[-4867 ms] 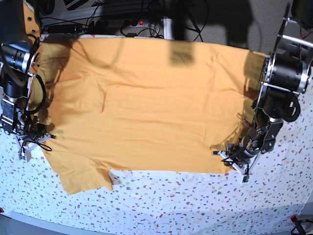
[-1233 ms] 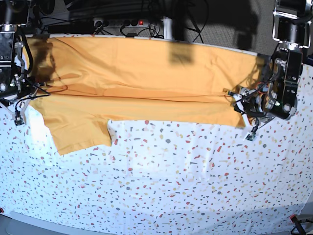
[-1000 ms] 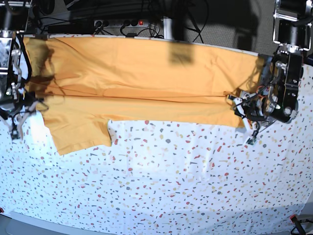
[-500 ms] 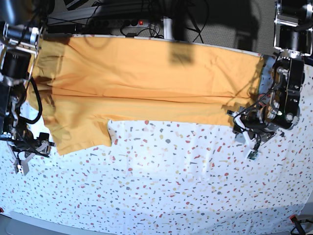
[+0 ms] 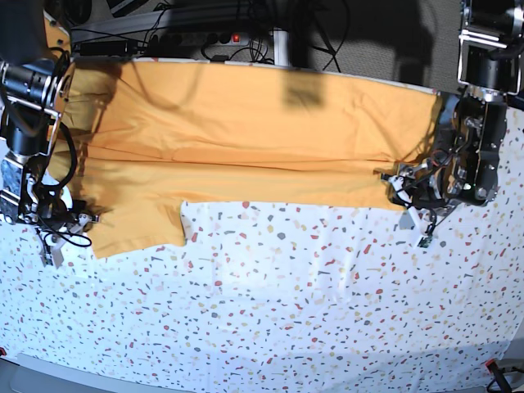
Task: Fold the T-shirt properly
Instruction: 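Pull the folded hem further toward the collar with both grippers, then regrasp both ends of the yellow strip with both grippers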
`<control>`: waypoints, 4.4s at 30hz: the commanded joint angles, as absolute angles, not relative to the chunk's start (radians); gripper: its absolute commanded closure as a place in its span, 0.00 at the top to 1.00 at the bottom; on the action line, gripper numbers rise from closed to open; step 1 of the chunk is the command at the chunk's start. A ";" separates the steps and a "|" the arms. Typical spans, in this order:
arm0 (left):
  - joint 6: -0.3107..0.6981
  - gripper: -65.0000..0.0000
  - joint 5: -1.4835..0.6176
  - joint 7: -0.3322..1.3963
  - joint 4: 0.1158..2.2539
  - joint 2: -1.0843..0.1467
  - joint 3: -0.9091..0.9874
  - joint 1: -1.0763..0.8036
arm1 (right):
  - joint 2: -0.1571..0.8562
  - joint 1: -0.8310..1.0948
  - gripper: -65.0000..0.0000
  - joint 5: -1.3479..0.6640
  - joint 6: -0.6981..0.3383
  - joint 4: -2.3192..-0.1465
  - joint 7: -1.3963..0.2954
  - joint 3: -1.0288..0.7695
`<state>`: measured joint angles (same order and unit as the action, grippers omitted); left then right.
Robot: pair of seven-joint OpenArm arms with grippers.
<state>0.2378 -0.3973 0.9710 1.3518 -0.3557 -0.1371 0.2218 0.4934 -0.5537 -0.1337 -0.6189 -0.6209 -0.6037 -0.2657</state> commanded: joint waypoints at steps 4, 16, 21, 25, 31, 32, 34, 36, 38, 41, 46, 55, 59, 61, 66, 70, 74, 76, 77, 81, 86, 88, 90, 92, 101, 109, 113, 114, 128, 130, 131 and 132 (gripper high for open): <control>0.239 0.44 -0.400 0.941 1.368 -0.364 -0.131 0.247 | 0.512 -0.577 0.00 -0.134 -0.629 -0.628 -0.606 -0.268; 0.239 0.00 -0.341 0.911 1.368 -0.364 -0.131 0.250 | 0.513 -0.581 0.00 -0.181 -0.630 -0.678 -0.612 -0.268; 0.239 0.00 -0.341 0.910 1.368 -0.363 -0.131 0.252 | 0.513 -0.581 0.00 -0.191 -0.630 -0.688 -0.615 -0.268; 0.239 0.00 -0.341 0.888 1.372 -0.364 -0.131 0.252 | 0.513 -0.580 0.00 -0.202 -0.630 -0.695 -0.615 -0.268; 0.239 0.00 -0.341 0.892 1.457 -0.364 -0.131 0.244 | 0.513 -0.542 0.00 -0.249 -0.698 -0.866 -0.635 -0.268; 0.239 0.00 -0.341 0.898 1.480 -0.364 -0.131 0.241 | 0.513 -0.524 0.00 -0.255 -0.698 -0.913 -0.649 -0.268; 0.239 0.00 -0.341 0.907 1.526 -0.367 -0.131 0.233 | 0.515 -0.476 0.00 -0.296 -0.698 -1.010 -0.686 -0.268; 0.239 0.00 -0.341 0.924 1.565 -0.367 -0.131 0.226 | 0.516 -0.414 0.00 -0.320 -0.698 -1.112 -0.709 -0.269; 0.239 0.00 -0.341 0.935 1.604 -0.367 -0.131 0.215 | 0.516 -0.339 0.00 -0.322 -0.698 -1.222 -0.720 -0.270; 0.239 0.00 -0.341 0.957 1.672 -0.375 -0.131 0.184 | 0.515 -0.215 0.00 -0.323 -0.698 -1.393 -0.724 -0.283; 0.232 0.00 -0.323 0.976 1.813 -0.421 -0.131 0.100 | 0.512 -0.029 0.00 -0.324 -0.698 -1.624 -0.747 -0.379; 0.146 0.00 -0.180 0.976 1.951 -0.488 -0.131 -0.074 | 0.512 0.229 0.00 -0.494 -0.698 -1.805 -0.794 -0.668; 0.146 0.00 -0.180 0.976 1.951 -0.488 -0.131 -0.127 | 0.512 0.295 0.00 -0.513 -0.698 -1.808 -0.798 -0.722; 0.146 0.00 -0.179 0.976 1.951 -0.488 -0.131 -0.150 | 0.512 0.321 0.00 -0.514 -0.698 -1.808 -0.798 -0.723; 0.146 0.00 -0.157 0.979 1.951 -0.488 -0.131 -0.185 | 0.511 0.353 0.00 -0.528 -0.698 -1.808 -0.815 -0.723; 0.146 0.00 -0.131 0.985 1.951 -0.488 -0.131 -0.203 | 0.511 0.352 0.00 -0.529 -0.698 -1.808 -0.872 -0.723; 0.146 0.00 -0.131 1.002 1.951 -0.488 -0.131 -0.202 | 0.493 0.352 0.00 -0.529 -0.698 -1.808 -0.917 -0.723; 0.146 0.00 -0.131 1.002 1.951 -0.488 -0.131 -0.202 | 0.473 0.352 0.00 -0.529 -0.698 -1.808 -0.921 -0.723; 0.146 0.00 -0.131 1.003 1.951 -0.488 -0.131 -0.202 | 0.464 0.353 0.00 -0.529 -0.698 -1.807 -0.926 -0.723; 0.146 0.00 -0.131 1.022 1.951 -0.488 -0.131 -0.202 | 0.429 0.352 0.00 -0.529 -0.698 -1.807 -0.964 -0.723; 0.146 0.05 -0.131 1.033 1.951 -0.488 -0.131 -0.202 | 0.424 0.352 0.20 -0.528 -0.698 -1.807 -1.034 -0.723; 0.146 0.25 -0.131 1.039 1.951 -0.488 -0.131 -0.202 | 0.424 0.352 0.40 -0.528 -0.698 -1.807 -1.034 -0.723; 0.146 0.40 -0.131 1.073 1.951 -0.488 -0.131 -0.202 | 0.424 0.352 0.51 -0.528 -0.698 -1.807 -1.041 -0.723; 0.146 0.46 -0.131 1.114 1.951 -0.488 -0.131 -0.202 | 0.424 0.352 0.53 -0.528 -0.698 -1.807 -1.061 -0.724; 0.126 0.46 -0.074 1.177 2.006 -0.488 -0.131 -0.197 | 0.424 0.342 0.53 -0.742 -0.698 -1.835 -0.960 -0.754; -0.023 0.46 -0.010 1.019 2.225 -0.488 -0.131 -0.197 | 0.423 0.269 0.53 -0.849 -0.698 -1.911 -0.944 -0.764; 0.027 0.46 -0.144 0.966 2.173 -0.467 -0.132 -0.197 | 0.423 0.264 0.53 -0.840 -0.698 -1.911 -0.969 -0.757; 0.039 0.46 -0.155 0.964 2.144 -0.459 -0.132 -0.197 | 0.423 0.264 0.53 -0.828 -0.698 -1.909 -0.980 -0.752; 0.125 0.46 -0.244 0.917 1.842 -0.338 -0.133 -0.196 | 0.424 0.263 0.53 -0.530 -0.671 -1.633 -0.894 -0.439; 0.137 0.46 -0.244 0.895 1.787 -0.338 -0.133 -0.196 | 0.424 0.256 0.53 -0.502 -0.652 -1.578 -0.855 -0.408; 0.152 0.46 -0.244 0.875 1.754 -0.338 -0.133 -0.195 | 0.424 0.246 0.53 -0.492 -0.646 -1.553 -0.849 -0.396; 0.165 0.46 -0.243 0.857 1.719 -0.337 -0.133 -0.193 | 0.424 0.232 0.53 -0.489 -0.643 -1.530 -0.846 -0.389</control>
<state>0.1684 -0.2531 0.8398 1.7138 -0.3321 -0.1371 -0.2016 0.4110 0.2340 -0.5064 -0.6594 -1.5272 -0.8284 -0.3897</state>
